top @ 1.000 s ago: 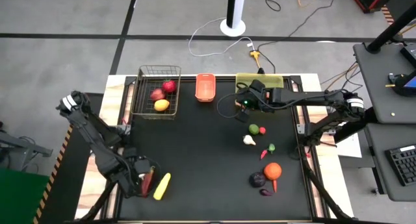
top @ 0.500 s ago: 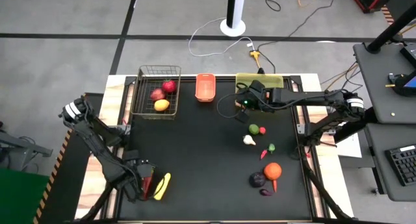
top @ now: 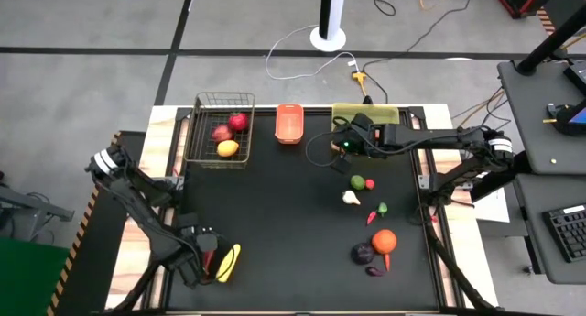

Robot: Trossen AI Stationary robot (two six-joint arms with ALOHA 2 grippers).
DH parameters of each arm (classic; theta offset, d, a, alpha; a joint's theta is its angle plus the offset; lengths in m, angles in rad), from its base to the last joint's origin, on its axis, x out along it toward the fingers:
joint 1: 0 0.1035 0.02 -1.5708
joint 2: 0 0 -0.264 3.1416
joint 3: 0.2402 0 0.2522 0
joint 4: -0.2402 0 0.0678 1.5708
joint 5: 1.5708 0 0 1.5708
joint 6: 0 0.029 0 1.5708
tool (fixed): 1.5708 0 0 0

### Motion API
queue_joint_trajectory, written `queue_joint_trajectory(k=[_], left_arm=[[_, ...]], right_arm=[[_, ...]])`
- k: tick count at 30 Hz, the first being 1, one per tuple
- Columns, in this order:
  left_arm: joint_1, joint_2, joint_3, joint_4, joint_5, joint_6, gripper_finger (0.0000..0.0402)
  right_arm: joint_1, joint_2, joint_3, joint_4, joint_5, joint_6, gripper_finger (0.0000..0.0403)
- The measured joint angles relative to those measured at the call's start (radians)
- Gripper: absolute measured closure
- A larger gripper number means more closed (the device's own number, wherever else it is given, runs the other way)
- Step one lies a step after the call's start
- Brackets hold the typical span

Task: Sort produce into baskets
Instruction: Put the left white garlic into the orange bin

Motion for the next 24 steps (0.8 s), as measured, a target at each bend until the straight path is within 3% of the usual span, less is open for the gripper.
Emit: queue_joint_trajectory(k=[10, 19, 24], left_arm=[[0.0, 0.037, -0.005, 0.036, 0.0, -0.006, 0.0206], [0.0, 0.023, -0.005, 0.036, 0.006, -0.014, 0.0332], [0.0, -0.012, 0.004, 0.031, 0.006, -0.019, 0.036]], right_arm=[[0.0, 0.0, 0.0, 0.0, 0.0, 0.0, 0.0089], [0.0, 0.0, 0.0, -0.001, 0.0, 0.0, 0.0093], [0.0, 0.0, 0.0, -0.001, 0.0, 0.0, 0.0092]])
